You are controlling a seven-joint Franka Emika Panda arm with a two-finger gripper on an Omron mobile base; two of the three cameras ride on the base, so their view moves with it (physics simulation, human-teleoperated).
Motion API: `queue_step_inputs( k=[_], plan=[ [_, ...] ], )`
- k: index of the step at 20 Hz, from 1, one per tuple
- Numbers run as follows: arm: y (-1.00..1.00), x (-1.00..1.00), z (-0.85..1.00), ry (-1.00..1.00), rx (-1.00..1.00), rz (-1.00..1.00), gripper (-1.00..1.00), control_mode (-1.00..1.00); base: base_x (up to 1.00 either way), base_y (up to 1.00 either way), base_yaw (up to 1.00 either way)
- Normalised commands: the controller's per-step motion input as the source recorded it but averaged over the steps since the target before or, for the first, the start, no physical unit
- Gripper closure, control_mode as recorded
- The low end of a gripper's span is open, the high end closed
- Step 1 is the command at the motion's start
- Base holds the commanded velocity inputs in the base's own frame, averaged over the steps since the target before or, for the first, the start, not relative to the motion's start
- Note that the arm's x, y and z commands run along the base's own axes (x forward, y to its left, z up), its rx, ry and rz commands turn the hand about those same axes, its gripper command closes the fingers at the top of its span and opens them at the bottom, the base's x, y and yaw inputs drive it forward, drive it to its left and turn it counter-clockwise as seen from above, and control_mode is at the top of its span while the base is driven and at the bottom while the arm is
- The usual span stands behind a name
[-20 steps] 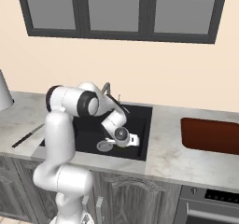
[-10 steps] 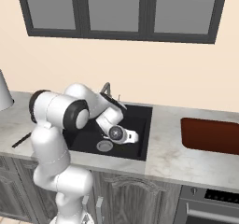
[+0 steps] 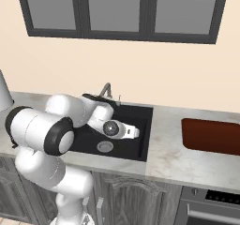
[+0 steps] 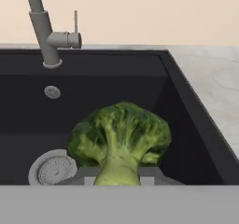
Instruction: Pick up all produce items and place them in the sink. Turn on the sink faucet to wash them. Then turn the sink off and put them in the tray.
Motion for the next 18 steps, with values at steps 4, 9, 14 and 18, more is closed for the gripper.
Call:
queue_step_inputs(
  k=[4,9,14,18],
  plan=[
    [-0.33,-0.18,0.77,0.0,0.02,-0.08,1.0,-1.0,0.0,0.0,0.0],
    [-0.43,-0.09,0.72,0.05,0.04,-0.1,1.0,-1.0,0.0,0.0,0.0],
    [-0.54,0.0,0.73,0.18,0.08,-0.14,1.0,-1.0,0.0,0.0,0.0],
    [-0.42,0.0,0.82,0.11,0.04,-0.14,1.0,-1.0,0.0,0.0,0.0]
  ],
)
